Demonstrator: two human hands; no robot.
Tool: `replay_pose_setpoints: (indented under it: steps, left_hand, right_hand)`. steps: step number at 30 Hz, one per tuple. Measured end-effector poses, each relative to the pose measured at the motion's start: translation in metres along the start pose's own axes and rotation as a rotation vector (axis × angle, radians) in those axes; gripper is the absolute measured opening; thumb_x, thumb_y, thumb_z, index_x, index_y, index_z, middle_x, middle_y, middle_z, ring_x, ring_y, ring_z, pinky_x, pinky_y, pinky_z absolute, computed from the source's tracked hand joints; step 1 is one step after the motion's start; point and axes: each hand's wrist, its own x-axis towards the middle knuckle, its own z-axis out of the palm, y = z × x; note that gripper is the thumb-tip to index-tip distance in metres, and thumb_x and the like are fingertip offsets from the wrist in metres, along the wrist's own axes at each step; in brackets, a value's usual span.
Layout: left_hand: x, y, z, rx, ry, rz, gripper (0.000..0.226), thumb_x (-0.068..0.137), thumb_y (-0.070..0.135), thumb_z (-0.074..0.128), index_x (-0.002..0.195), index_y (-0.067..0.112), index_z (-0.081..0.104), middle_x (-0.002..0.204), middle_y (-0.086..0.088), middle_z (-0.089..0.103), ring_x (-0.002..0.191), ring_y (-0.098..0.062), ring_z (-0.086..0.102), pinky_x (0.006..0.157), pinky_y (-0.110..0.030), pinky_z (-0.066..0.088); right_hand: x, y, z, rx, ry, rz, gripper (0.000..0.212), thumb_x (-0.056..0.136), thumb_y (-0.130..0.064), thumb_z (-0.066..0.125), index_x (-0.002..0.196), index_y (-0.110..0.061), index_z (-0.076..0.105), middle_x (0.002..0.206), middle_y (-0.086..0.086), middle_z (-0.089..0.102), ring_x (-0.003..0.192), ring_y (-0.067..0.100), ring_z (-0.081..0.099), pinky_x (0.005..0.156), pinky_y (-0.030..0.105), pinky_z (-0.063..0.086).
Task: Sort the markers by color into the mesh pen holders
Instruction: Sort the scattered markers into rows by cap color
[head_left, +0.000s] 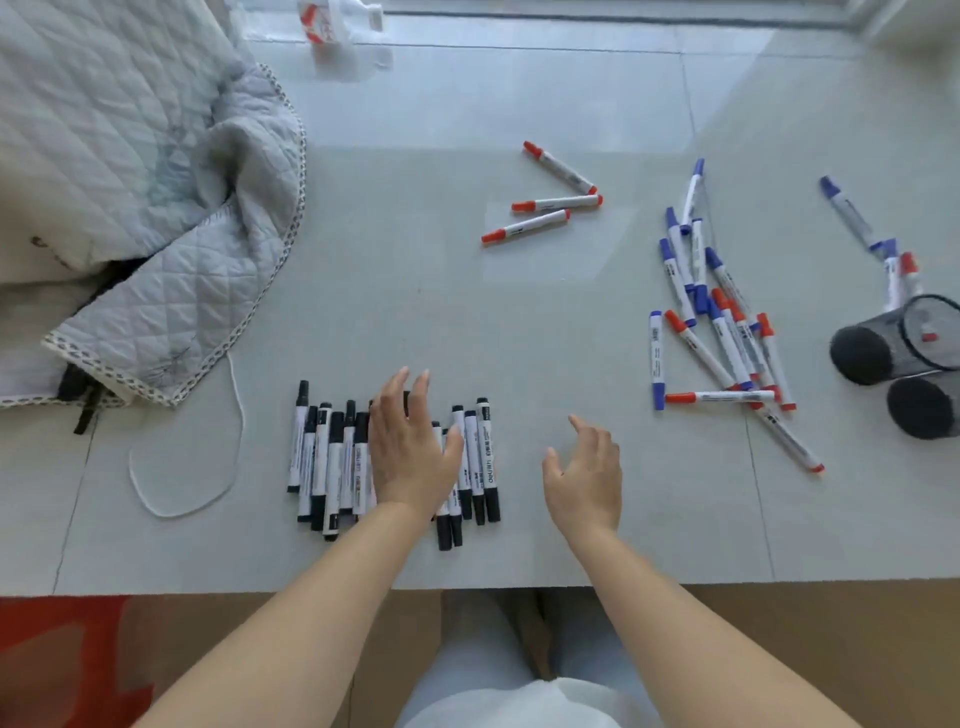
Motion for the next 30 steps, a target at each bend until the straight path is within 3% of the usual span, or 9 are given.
replay_pose_setpoints:
  steps: [5,12,21,26,30]
  left_hand:
    - [0.017,0.073,0.027,-0.077,-0.127,0.147,0.065,0.081,0.016,0.061,0.138,0.010,0.031,0.139,-0.012,0.026,0.122,-0.027,0.031,0.102,-0.038,0.037]
    - [0.038,0.152,0.084,0.108,-0.355,0.226,0.055,0.086,0.030,0.053,0.138,0.020,0.035,0.141,0.002,0.031,0.128,-0.020,0.027,0.095,-0.035,0.039]
    - [0.057,0.242,0.140,0.247,-0.356,0.443,0.062,0.078,0.056,0.057,0.132,0.028,0.043,0.129,0.005,0.045,0.121,-0.019,0.036,0.095,-0.033,0.036]
    - [0.045,0.258,0.153,0.294,-0.351,0.520,0.028,0.080,0.032,0.063,0.107,0.025,0.062,0.108,0.003,0.057,0.105,-0.022,0.047,0.083,-0.032,0.038]
    - [0.040,0.256,0.157,0.288,-0.409,0.452,0.016,0.091,0.029,0.050,0.103,0.023,0.058,0.101,0.005,0.057,0.100,-0.019,0.050,0.080,-0.027,0.034]
  right_hand:
    - [0.034,0.062,-0.058,-0.012,0.071,0.085,0.038,0.088,-0.019,0.053,0.125,-0.014,0.049,0.124,0.004,0.052,0.115,0.020,0.044,0.095,0.034,0.041]
    - [0.085,0.147,-0.123,-0.049,0.115,0.162,0.032,0.086,-0.014,0.053,0.118,-0.013,0.056,0.118,0.006,0.057,0.111,0.022,0.047,0.092,0.036,0.044]
    - [0.122,0.203,-0.140,-0.174,0.046,0.075,0.030,0.080,-0.013,0.059,0.110,-0.012,0.060,0.107,0.009,0.058,0.101,0.029,0.048,0.082,0.036,0.038]
    - [0.122,0.219,-0.142,-0.075,0.003,0.048,0.022,0.079,-0.009,0.058,0.101,-0.009,0.062,0.101,0.008,0.058,0.096,0.027,0.049,0.076,0.035,0.041]
    - [0.121,0.235,-0.154,-0.037,-0.030,0.118,0.014,0.076,-0.007,0.055,0.089,-0.011,0.052,0.094,0.006,0.053,0.089,0.024,0.046,0.067,0.031,0.037]
